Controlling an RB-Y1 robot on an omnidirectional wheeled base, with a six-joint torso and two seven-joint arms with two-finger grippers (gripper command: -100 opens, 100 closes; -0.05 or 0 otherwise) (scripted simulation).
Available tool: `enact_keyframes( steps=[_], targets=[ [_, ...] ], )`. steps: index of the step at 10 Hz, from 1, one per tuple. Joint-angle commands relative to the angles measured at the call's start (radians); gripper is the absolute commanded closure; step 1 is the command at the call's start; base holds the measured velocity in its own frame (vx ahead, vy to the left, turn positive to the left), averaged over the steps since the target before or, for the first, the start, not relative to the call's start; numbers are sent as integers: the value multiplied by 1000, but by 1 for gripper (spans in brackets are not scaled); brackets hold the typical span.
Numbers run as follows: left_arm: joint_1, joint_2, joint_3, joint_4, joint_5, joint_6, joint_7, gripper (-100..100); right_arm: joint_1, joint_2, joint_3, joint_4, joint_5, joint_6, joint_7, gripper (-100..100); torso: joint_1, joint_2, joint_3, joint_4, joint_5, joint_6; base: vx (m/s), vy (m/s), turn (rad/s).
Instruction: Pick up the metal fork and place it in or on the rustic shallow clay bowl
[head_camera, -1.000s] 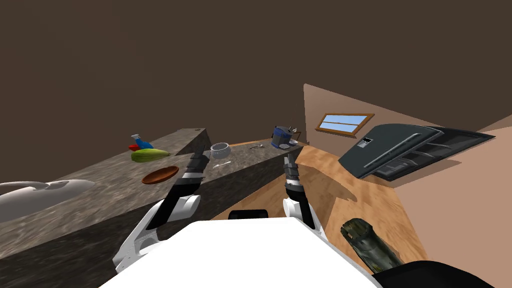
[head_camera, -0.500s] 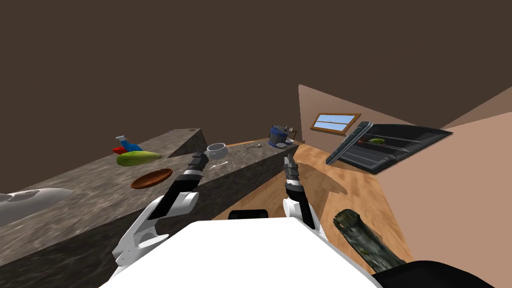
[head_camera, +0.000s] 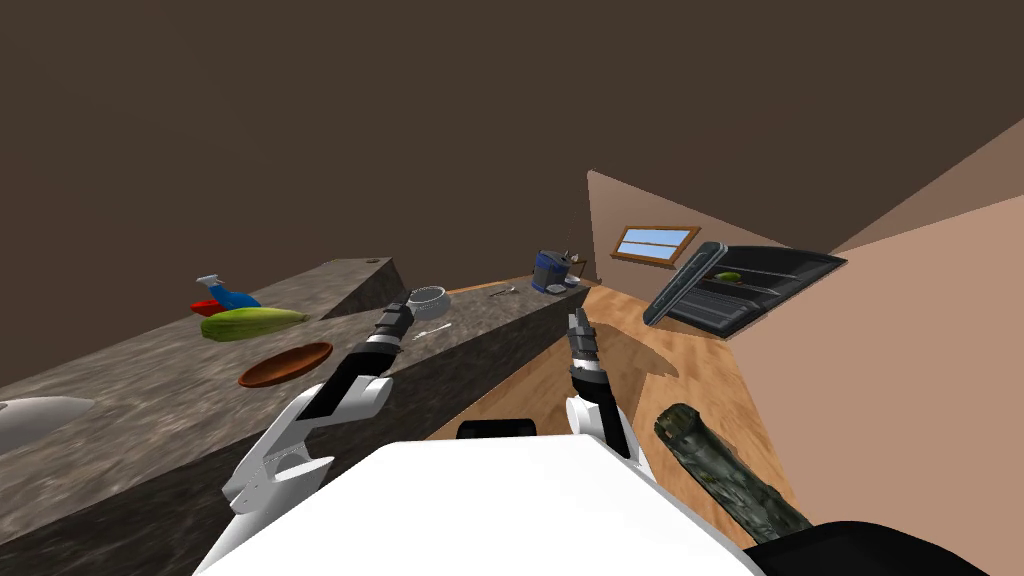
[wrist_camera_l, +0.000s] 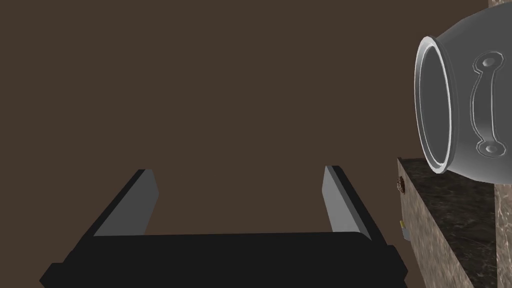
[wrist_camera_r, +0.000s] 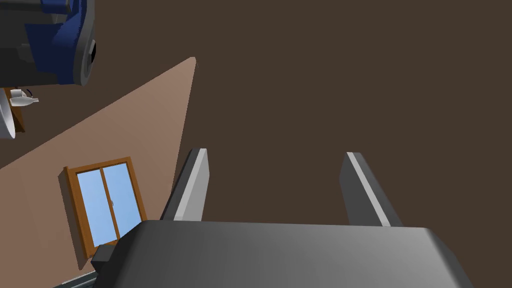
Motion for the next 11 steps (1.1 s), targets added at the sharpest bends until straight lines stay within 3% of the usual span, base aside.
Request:
enact_keyframes(
  steps=[1, 2, 3, 5, 6, 8, 9, 11],
  targets=[
    [-22, 15, 23, 20, 7, 50, 11, -100, 0, 0, 0, 0, 0, 0, 0, 0, 0, 0, 0, 0, 0, 0, -28, -12, -144],
    [-22, 15, 23, 20, 7, 81, 11, -100, 0, 0, 0, 0, 0, 0, 0, 0, 0, 0, 0, 0, 0, 1, -23, -7, -77],
    [-44, 33, 47, 37, 16, 111, 23, -100, 0, 0, 0, 0, 0, 0, 0, 0, 0, 0, 0, 0, 0, 0, -27, -6, -117],
    [-44, 33, 47, 37, 16, 156, 23, -100, 0, 0, 0, 0, 0, 0, 0, 0, 0, 0, 0, 0, 0, 0, -18, -2, -60],
    [-66, 49, 72, 54, 25, 186, 35, -100, 0, 0, 0, 0, 0, 0, 0, 0, 0, 0, 0, 0, 0, 0, -16, -11, -149],
    [-66, 49, 72, 54, 25, 228, 35, -100, 0, 0, 0, 0, 0, 0, 0, 0, 0, 0, 0, 0, 0, 0, -13, -4, -45],
    [-88, 65, 96, 71, 34, 262, 47, -100, 0, 0, 0, 0, 0, 0, 0, 0, 0, -1, 0, 0, 0, 0, -17, -8, -150],
    [-88, 65, 96, 71, 34, 300, 47, -100, 0, 0, 0, 0, 0, 0, 0, 0, 0, 0, 0, 0, 0, 0, -12, -3, -41]
  ],
)
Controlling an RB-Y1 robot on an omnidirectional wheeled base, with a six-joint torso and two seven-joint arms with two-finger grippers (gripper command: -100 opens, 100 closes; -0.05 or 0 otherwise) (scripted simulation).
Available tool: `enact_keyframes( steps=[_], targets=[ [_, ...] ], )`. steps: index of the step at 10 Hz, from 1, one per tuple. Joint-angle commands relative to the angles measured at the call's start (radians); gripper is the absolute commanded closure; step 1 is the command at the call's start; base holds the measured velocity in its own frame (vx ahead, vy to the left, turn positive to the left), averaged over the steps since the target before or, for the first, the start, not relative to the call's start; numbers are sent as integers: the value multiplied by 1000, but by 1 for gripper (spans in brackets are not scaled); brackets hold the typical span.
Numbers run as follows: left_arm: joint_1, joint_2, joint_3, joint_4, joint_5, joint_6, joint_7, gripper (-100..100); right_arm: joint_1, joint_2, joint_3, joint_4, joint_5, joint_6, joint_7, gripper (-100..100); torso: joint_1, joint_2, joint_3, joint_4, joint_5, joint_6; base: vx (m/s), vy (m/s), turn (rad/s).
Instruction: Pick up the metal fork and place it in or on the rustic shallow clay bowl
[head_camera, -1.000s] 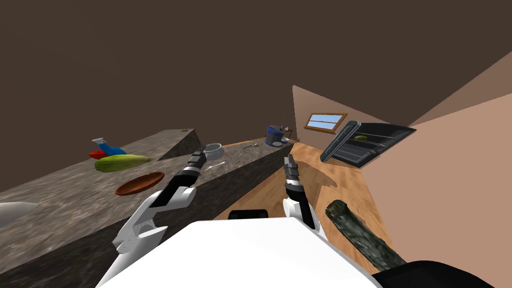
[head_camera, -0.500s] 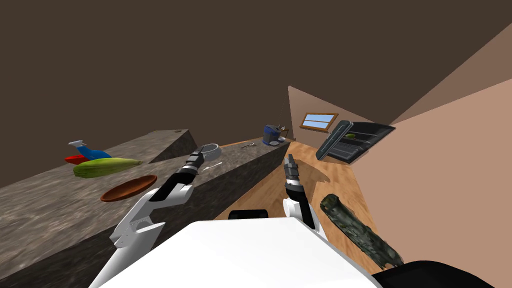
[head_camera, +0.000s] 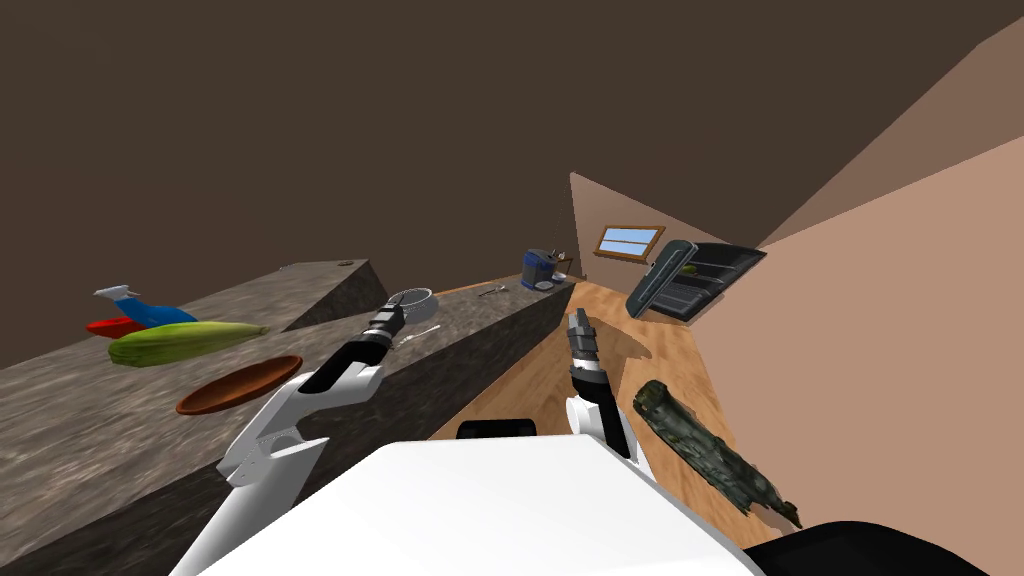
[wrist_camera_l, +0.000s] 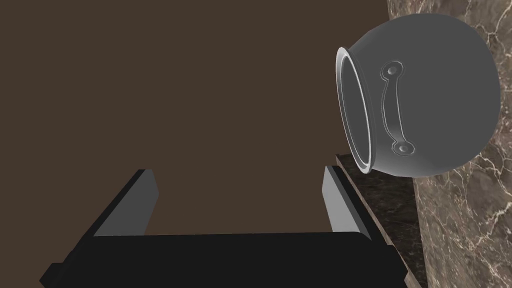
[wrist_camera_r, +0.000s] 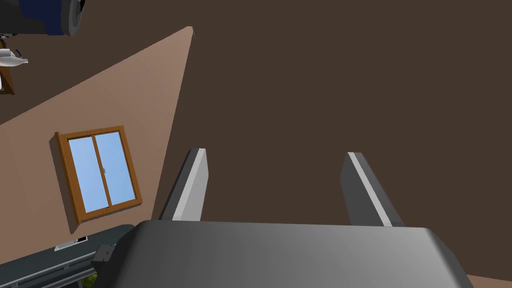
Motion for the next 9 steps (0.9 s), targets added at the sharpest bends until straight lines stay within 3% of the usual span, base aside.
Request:
enact_keyframes(
  steps=[1, 3, 4, 9],
  targets=[
    [-25, 20, 26, 22, 11, 50, 13, -100, 0, 0, 0, 0, 0, 0, 0, 0, 0, 0, 0, 0, 0, 0, -12, -9, -139],
    [-25, 20, 26, 22, 11, 86, 13, -100, 0, 0, 0, 0, 0, 0, 0, 0, 0, 0, 0, 0, 0, 0, -9, -3, -46],
    [-47, 35, 50, 41, 19, 121, 25, -100, 0, 0, 0, 0, 0, 0, 0, 0, 0, 0, 0, 0, 0, 0, -8, -8, -151],
    [-67, 49, 72, 61, 27, 229, 35, -100, 0, 0, 0, 0, 0, 0, 0, 0, 0, -1, 0, 0, 0, 0, -3, -4, -57]
  ],
)
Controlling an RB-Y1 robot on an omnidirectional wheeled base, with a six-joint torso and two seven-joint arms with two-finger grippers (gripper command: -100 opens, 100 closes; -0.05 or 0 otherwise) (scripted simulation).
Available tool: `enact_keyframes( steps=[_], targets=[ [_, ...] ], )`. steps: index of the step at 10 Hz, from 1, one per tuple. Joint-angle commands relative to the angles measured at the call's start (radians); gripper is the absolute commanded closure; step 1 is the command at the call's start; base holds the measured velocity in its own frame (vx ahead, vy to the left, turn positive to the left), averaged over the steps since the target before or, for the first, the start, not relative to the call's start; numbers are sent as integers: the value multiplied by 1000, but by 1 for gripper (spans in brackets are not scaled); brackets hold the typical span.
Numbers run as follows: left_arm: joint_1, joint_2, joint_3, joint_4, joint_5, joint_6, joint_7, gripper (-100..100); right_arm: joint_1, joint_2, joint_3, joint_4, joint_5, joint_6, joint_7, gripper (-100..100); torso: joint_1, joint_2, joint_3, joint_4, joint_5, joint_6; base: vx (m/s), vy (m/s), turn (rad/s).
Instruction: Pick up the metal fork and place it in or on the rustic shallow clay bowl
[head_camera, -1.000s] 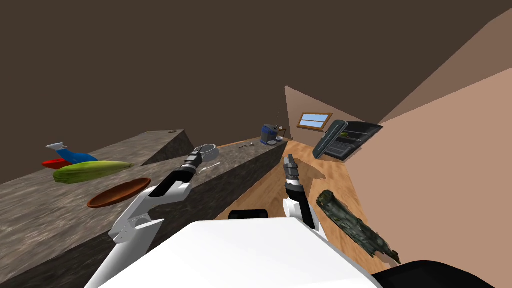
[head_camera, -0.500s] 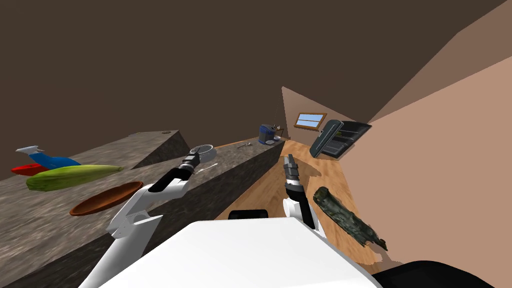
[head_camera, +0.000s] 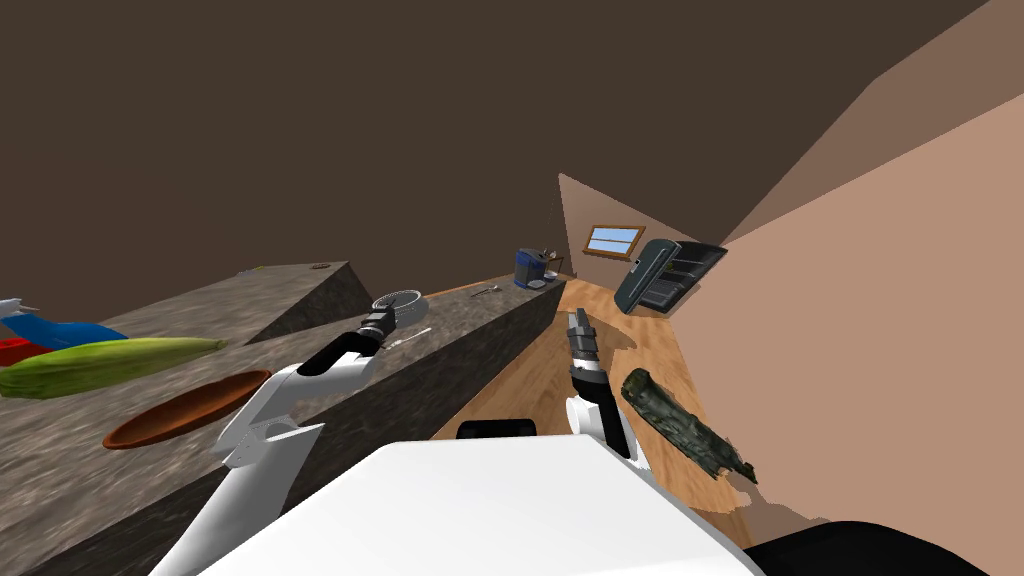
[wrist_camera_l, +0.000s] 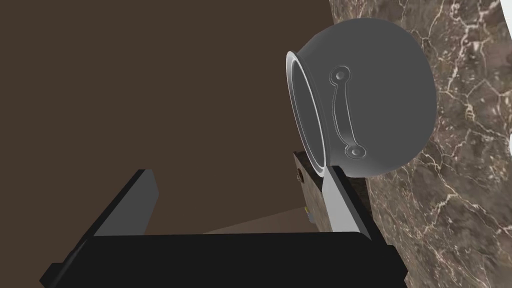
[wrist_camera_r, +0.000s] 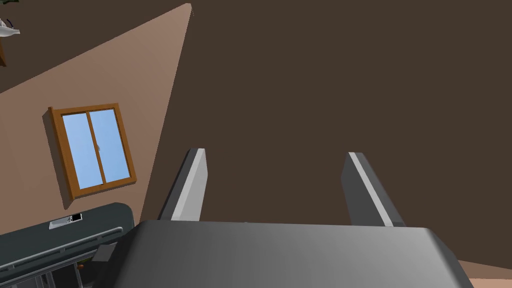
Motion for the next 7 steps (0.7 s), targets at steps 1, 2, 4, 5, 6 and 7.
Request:
enact_keyframes(
  steps=[1, 2, 4, 5, 6, 7],
  targets=[
    [-18, 16, 23, 25, 10, 50, 11, -100, 0, 0, 0, 0, 0, 0, 0, 0, 0, 0, 0, 0, 0, 0, 2, -8, -138],
    [-18, 16, 23, 25, 10, 76, 11, -100, 0, 0, 0, 0, 0, 0, 0, 0, 0, 0, 0, 0, 0, 1, 2, -3, -73],
    [-37, 28, 43, 47, 17, 128, 21, -100, 0, 0, 0, 0, 0, 0, 0, 0, 0, -1, 0, 0, 0, 0, 7, -6, -80],
    [-37, 28, 43, 47, 17, 146, 21, -100, 0, 0, 0, 0, 0, 0, 0, 0, 0, -1, 0, 0, 0, 0, 4, -1, 11],
    [-54, 39, 62, 69, 22, 180, 30, -100, 0, 0, 0, 0, 0, 0, 0, 0, 0, 0, 0, 0, 0, 0, 11, -7, -97],
    [-54, 39, 62, 69, 22, 206, 30, -100, 0, 0, 0, 0, 0, 0, 0, 0, 0, -1, -1, 0, 0, 0, 13, -4, -68]
  ],
)
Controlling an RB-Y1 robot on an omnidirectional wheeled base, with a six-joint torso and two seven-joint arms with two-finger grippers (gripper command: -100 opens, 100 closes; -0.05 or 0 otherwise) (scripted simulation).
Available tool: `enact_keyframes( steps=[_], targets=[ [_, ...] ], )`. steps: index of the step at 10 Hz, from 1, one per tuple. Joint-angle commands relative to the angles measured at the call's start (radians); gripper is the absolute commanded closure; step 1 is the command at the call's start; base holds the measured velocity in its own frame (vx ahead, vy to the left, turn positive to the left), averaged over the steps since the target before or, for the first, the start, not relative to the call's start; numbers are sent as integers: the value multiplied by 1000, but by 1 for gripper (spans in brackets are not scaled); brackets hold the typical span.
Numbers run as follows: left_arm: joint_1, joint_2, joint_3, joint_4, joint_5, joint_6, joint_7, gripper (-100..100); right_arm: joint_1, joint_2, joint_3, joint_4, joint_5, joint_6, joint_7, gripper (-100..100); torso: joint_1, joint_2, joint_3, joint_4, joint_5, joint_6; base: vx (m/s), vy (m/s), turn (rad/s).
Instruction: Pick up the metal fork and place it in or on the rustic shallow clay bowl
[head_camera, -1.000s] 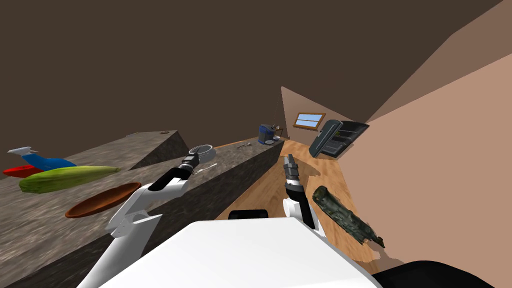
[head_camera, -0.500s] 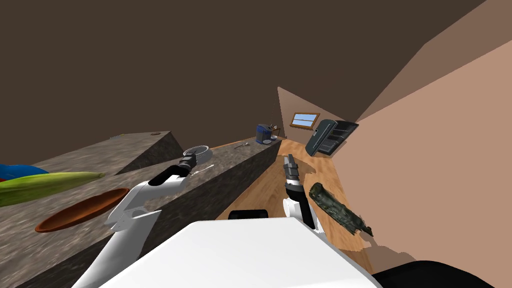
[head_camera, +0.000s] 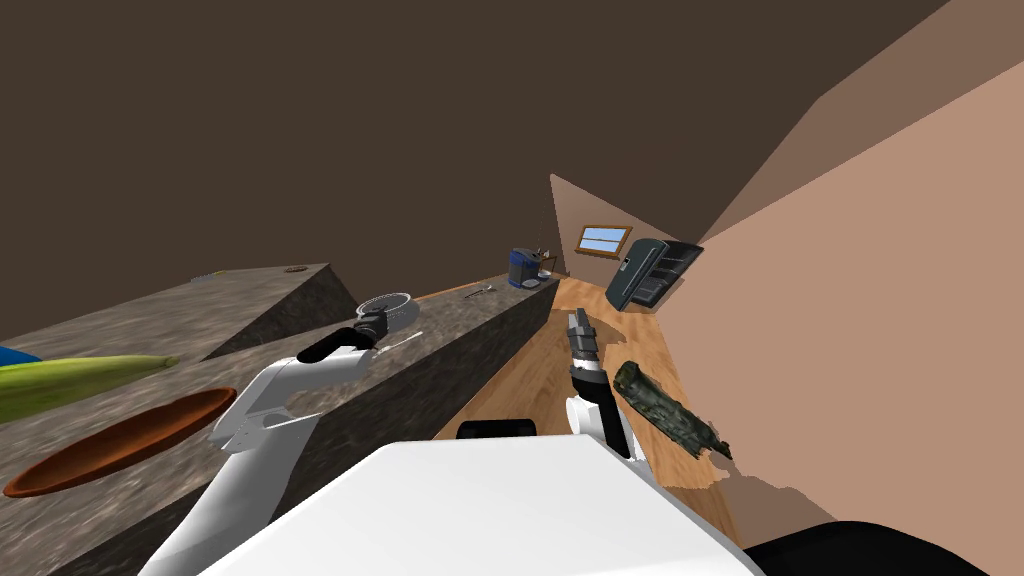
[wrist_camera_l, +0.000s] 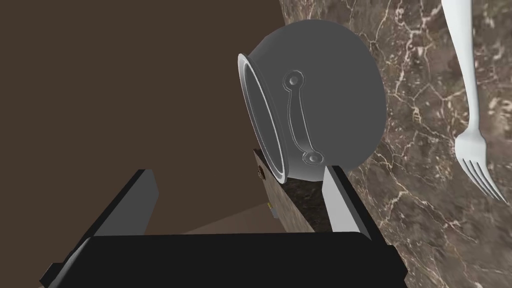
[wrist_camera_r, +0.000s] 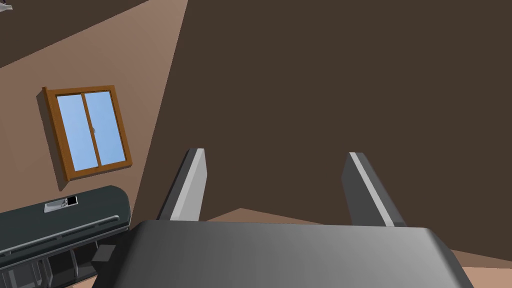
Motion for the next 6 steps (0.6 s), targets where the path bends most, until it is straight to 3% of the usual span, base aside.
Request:
enact_keyframes(
  steps=[1, 4, 6],
  targets=[
    [2, 7, 7, -1, 9, 31, 2, -100, 0, 0, 0, 0, 0, 0, 0, 0, 0, 0, 0, 0, 0, 0, 7, 0, 2],
    [-30, 26, 41, 47, 18, 122, 17, -100, 0, 0, 0, 0, 0, 0, 0, 0, 0, 0, 0, 0, 0, 0, 21, -1, -72],
    [-30, 26, 41, 47, 18, 166, 17, -100, 0, 0, 0, 0, 0, 0, 0, 0, 0, -1, -1, 0, 0, 0, 19, -3, -18]
  ],
)
